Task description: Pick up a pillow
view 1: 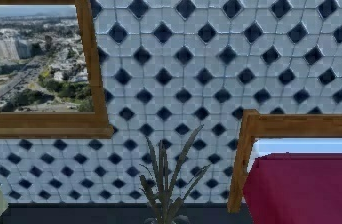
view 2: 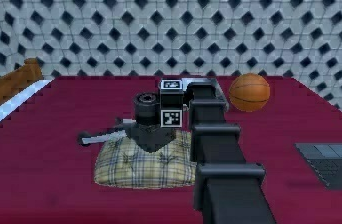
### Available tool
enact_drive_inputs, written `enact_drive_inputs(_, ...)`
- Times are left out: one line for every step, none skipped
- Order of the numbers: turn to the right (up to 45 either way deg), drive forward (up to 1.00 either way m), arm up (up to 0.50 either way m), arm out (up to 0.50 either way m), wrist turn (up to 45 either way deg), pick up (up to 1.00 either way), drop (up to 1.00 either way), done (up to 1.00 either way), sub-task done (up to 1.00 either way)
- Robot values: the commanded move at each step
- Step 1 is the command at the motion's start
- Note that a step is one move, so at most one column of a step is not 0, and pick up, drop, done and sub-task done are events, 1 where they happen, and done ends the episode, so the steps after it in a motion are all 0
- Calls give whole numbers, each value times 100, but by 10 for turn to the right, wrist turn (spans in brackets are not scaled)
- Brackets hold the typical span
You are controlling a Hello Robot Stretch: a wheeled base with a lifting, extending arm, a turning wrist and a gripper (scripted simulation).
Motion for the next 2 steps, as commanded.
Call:
enact_drive_inputs(0, 0, 0, 0, 360, 0, 0, 0, 0)
enact_drive_inputs(0, 0, -26, 0, 0, 0, 0, 0, 0)
